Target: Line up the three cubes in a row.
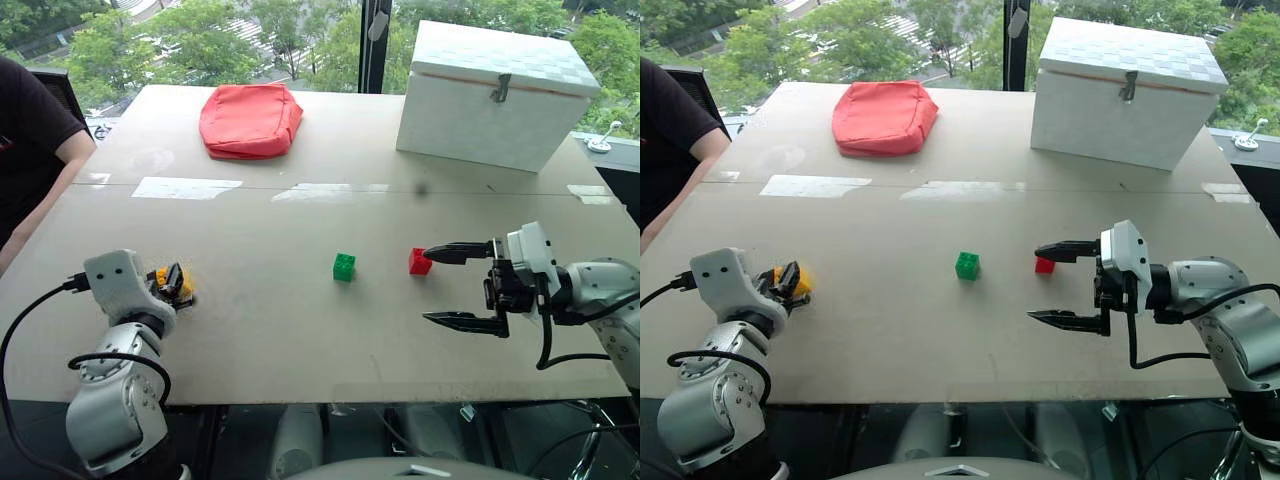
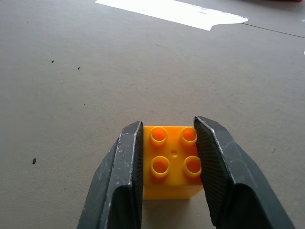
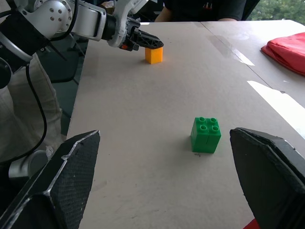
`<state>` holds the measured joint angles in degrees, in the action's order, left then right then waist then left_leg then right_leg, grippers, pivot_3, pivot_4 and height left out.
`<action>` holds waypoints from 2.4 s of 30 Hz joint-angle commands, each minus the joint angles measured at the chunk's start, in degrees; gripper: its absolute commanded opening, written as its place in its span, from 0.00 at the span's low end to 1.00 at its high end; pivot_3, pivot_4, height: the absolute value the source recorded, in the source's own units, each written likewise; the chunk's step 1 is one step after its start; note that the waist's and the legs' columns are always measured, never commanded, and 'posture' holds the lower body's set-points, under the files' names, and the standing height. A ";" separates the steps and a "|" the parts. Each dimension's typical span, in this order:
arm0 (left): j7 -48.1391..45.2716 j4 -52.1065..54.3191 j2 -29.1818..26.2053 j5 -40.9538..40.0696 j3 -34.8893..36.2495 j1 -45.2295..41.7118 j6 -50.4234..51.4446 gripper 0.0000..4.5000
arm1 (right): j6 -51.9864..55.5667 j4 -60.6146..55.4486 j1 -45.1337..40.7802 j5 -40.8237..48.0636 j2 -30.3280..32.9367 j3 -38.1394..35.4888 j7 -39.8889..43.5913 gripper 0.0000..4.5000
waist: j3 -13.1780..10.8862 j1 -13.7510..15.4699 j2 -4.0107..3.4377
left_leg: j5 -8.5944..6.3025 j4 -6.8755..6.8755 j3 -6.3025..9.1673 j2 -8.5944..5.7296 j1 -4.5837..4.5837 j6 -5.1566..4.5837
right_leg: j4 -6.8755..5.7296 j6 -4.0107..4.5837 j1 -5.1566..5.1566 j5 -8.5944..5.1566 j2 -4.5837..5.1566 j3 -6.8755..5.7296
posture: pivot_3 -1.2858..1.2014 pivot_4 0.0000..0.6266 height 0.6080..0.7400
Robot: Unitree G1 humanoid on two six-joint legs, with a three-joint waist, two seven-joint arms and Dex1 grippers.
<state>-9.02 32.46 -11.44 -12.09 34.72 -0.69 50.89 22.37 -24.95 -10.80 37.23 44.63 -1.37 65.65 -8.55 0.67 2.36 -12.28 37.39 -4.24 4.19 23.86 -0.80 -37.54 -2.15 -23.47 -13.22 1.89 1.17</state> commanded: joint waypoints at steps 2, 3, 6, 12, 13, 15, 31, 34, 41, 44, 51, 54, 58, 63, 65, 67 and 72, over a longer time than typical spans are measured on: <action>-3.71 -2.75 -3.60 -2.91 -0.69 0.58 -2.96 0.22 | -0.05 -3.45 1.77 1.02 0.88 -3.64 -1.42 1.00 | 0.01 0.09 -0.02 | 0.00 -0.01 -0.01 0.00 0.00 0.00 | -0.01 0.01 -0.02 0.00 0.00 -0.03 | 0.52 0.24 1.00; -5.33 -3.65 -5.04 -3.74 -0.90 0.63 -3.40 0.22 | 0.02 -4.00 2.38 1.08 0.94 -4.00 -1.79 1.00 | 0.01 0.07 -0.03 | 0.00 -0.03 0.01 0.01 0.00 0.00 | -0.02 0.01 -0.04 0.00 0.00 -0.02 | 0.52 0.24 1.00; -13.11 -7.34 -10.05 -8.45 -1.19 -1.07 -5.74 0.22 | 0.52 -5.67 4.28 1.43 0.90 -5.14 -3.25 1.00 | 0.01 0.13 -0.03 | 0.00 -0.04 0.01 0.01 0.01 0.00 | -0.01 0.01 -0.09 -0.01 0.01 -0.04 | 0.52 0.24 1.00; -45.36 -16.55 -28.66 -18.66 -13.72 -9.10 -9.44 0.22 | 1.83 -11.01 9.87 2.12 0.81 -8.71 -7.76 1.00 | -0.05 0.21 -0.08 | -0.15 -0.05 0.05 0.04 0.15 0.25 | 0.17 0.02 -0.22 -0.01 0.15 -0.19 | 0.52 0.24 1.00; -46.90 -17.93 -29.77 -18.56 -15.09 -10.08 -10.59 0.22 | 1.90 -11.40 10.36 2.22 0.87 -9.08 -8.04 1.00 | -0.03 0.12 -0.19 | -0.16 -0.10 0.03 0.04 0.13 0.26 | 0.20 0.01 -0.23 -0.01 0.28 -0.18 | 0.52 0.24 1.00; -52.81 -26.31 -30.64 -15.51 -21.21 -16.57 -17.62 0.22 | 2.04 -13.05 12.24 1.86 0.79 -10.38 -9.63 1.00 | -0.04 0.03 -0.29 | -0.17 -0.15 -0.08 0.02 0.13 0.09 | 0.30 0.00 -0.22 0.00 0.35 -0.10 | 0.52 0.24 1.00; -83.48 -76.09 -32.80 -4.66 -52.21 -48.68 -58.97 0.22 | 2.06 -22.20 25.06 2.07 0.16 -17.34 -15.96 1.00 | -0.07 0.06 -0.30 | -0.09 0.01 -0.03 0.01 0.93 -0.13 | 0.54 -0.03 -0.55 0.01 0.01 -0.36 | 0.52 0.24 1.00; -83.48 -78.34 -32.89 -4.38 -53.95 -49.86 -63.19 0.22 | 1.77 -22.93 26.52 1.82 0.03 -17.86 -16.65 1.00 | -0.07 0.06 -0.30 | -0.09 0.01 0.01 0.03 0.91 -0.13 | 0.50 -0.03 -0.55 0.01 -0.01 -0.38 | 0.52 0.24 1.00; -83.48 -77.24 -33.74 -6.74 -53.13 -49.20 -63.20 0.22 | 1.38 -23.37 27.68 2.04 0.24 -18.40 -17.29 1.00 | -0.07 0.10 -0.29 | -0.08 0.05 0.03 0.03 0.92 -0.13 | 0.48 -0.04 -0.54 0.01 0.00 -0.39 | 0.52 0.24 1.00; -83.48 -77.36 -33.67 -7.16 -51.67 -48.73 -62.67 0.22 | 1.33 -22.67 27.24 2.05 0.45 -18.36 -16.95 1.00 | -0.07 0.10 -0.29 | -0.08 0.05 0.05 0.03 0.90 -0.13 | 0.47 -0.04 -0.53 0.01 -0.01 -0.40 | 0.52 0.24 1.00; -83.48 -79.10 -32.52 -5.86 -49.58 -48.24 -64.81 0.22 | 1.72 -21.18 25.23 2.15 1.04 -17.88 -16.13 1.00 | -0.06 0.10 -0.29 | -0.08 0.05 0.05 0.03 0.90 -0.13 | 0.46 -0.05 -0.53 0.02 -0.02 -0.40 | 0.52 0.24 1.00; -83.48 -80.03 -31.74 -4.93 -49.14 -48.31 -65.88 0.22 | 1.86 -20.74 24.81 2.16 1.20 -18.02 -15.72 1.00 | -0.06 0.16 -0.29 | -0.08 0.06 0.05 0.02 0.89 -0.13 | 0.45 -0.05 -0.49 0.02 -0.02 -0.41 | 0.52 0.24 1.00; -83.48 -81.36 -30.62 -4.20 -48.82 -48.59 -67.29 0.22 | 1.98 -20.74 25.02 2.47 1.59 -18.64 -15.34 1.00 | -0.06 0.15 -0.29 | -0.08 0.07 0.07 0.02 0.89 -0.13 | 0.46 -0.06 -0.46 0.03 -0.02 -0.42 | 0.52 0.24 1.00; -83.48 -83.82 -29.46 -3.17 -48.59 -49.25 -68.59 0.33 | 2.35 -21.39 25.92 2.81 2.00 -19.55 -15.53 1.00 | -0.06 0.12 -0.29 | -0.08 0.07 0.08 0.02 0.86 -0.13 | 0.45 -0.07 -0.45 0.03 -0.03 -0.43 | 0.52 0.24 1.00; -83.48 -84.26 -29.20 -2.78 -48.31 -49.20 -69.21 0.54 | 2.40 -21.54 26.56 3.00 2.10 -20.22 -15.45 1.00 | -0.06 0.14 -0.29 | -0.08 0.07 0.08 0.02 0.86 -0.13 | 0.44 -0.10 -0.44 0.05 -0.03 -0.42 | 0.52 0.24 1.00; -83.48 -84.60 -28.87 -2.39 -47.66 -49.15 -69.59 0.72 | 2.24 -21.35 26.98 3.04 2.20 -20.62 -15.27 1.00 | -0.06 0.13 -0.29 | -0.08 0.08 0.09 0.02 0.86 -0.13 | 0.44 -0.11 -0.42 0.06 -0.03 -0.43 | 0.52 0.24 1.00; -83.48 -79.61 -30.44 -5.33 -44.25 -46.19 -64.14 0.99 | 2.04 -20.26 27.26 3.19 2.77 -21.64 -14.37 1.00 | -0.06 0.08 -0.29 | -0.08 0.11 0.10 0.02 0.85 -0.13 | 0.43 -0.11 -0.40 0.06 -0.03 -0.43 | 0.52 0.24 1.00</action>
<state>-92.29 -50.26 -40.55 -15.40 -12.28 -47.41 -15.60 24.86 -44.81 16.48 39.65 46.77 -20.89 50.78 -8.61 0.75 2.07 -12.36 37.50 -4.13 4.21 24.71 -0.93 -37.11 -2.26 -23.87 -13.16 1.86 0.74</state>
